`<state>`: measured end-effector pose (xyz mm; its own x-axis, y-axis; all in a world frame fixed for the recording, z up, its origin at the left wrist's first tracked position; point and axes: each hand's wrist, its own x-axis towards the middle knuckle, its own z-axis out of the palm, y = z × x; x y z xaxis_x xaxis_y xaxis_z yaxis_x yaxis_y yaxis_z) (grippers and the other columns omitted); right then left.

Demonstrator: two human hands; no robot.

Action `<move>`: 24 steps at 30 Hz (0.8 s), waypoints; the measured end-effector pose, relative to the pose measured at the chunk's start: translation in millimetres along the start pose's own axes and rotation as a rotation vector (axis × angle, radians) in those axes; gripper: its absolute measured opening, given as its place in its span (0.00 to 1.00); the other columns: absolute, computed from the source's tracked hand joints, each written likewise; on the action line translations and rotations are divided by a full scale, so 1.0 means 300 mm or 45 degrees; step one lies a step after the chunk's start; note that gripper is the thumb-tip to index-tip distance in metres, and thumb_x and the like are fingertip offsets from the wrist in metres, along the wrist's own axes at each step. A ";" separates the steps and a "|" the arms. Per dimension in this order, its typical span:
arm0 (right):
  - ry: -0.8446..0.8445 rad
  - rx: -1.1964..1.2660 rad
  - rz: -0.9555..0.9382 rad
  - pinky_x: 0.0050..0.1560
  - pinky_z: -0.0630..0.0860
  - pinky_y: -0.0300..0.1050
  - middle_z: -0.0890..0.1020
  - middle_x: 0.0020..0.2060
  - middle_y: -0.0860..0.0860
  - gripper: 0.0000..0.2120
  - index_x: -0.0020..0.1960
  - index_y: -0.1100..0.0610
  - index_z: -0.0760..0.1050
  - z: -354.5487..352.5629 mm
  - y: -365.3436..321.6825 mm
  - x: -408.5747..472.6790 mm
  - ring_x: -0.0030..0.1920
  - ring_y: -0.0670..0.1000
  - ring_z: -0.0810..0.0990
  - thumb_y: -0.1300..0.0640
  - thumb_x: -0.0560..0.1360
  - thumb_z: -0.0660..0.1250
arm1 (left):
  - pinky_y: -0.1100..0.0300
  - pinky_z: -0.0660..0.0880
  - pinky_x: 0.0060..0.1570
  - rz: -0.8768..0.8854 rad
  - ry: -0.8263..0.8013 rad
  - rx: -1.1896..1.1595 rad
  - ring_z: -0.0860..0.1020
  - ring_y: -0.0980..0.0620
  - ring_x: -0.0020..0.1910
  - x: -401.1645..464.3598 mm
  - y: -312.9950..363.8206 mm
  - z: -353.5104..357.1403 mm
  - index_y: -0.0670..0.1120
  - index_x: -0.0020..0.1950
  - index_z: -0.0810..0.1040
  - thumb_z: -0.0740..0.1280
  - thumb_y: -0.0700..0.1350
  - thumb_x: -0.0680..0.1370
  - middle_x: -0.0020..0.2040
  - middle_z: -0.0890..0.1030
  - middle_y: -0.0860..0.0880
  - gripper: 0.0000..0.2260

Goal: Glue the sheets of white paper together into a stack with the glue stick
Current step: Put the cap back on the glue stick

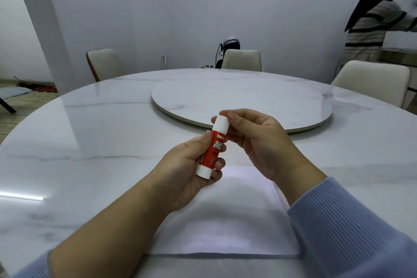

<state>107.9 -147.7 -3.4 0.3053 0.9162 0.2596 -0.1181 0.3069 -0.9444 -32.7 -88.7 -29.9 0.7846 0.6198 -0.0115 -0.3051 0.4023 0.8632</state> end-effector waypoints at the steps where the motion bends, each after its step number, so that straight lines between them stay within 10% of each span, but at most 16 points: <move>1: 0.007 -0.001 -0.014 0.44 0.80 0.40 0.86 0.39 0.53 0.13 0.44 0.58 0.82 0.002 0.004 -0.001 0.40 0.51 0.83 0.51 0.63 0.72 | 0.62 0.73 0.28 0.001 -0.006 0.000 0.75 0.52 0.28 0.000 -0.002 0.001 0.36 0.55 0.77 0.66 0.50 0.71 0.36 0.80 0.46 0.20; 18: -0.063 0.088 0.039 0.43 0.80 0.43 0.86 0.44 0.56 0.05 0.45 0.55 0.82 0.030 0.008 -0.006 0.42 0.51 0.83 0.56 0.70 0.71 | 0.59 0.80 0.35 0.112 0.008 0.092 0.83 0.49 0.35 0.001 -0.008 -0.009 0.39 0.47 0.81 0.65 0.50 0.69 0.40 0.85 0.45 0.15; 24: -0.041 -0.108 0.034 0.41 0.76 0.39 0.82 0.38 0.47 0.16 0.47 0.53 0.81 0.029 0.003 -0.003 0.37 0.44 0.80 0.45 0.64 0.74 | 0.59 0.80 0.35 0.116 0.005 0.136 0.83 0.48 0.36 0.004 -0.010 -0.011 0.41 0.46 0.83 0.65 0.49 0.69 0.41 0.85 0.45 0.14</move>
<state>99.3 -146.0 -2.9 0.2727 0.9319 0.2390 -0.0449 0.2604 -0.9644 -32.6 -87.0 -34.1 0.7539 0.6535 0.0677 -0.3159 0.2701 0.9096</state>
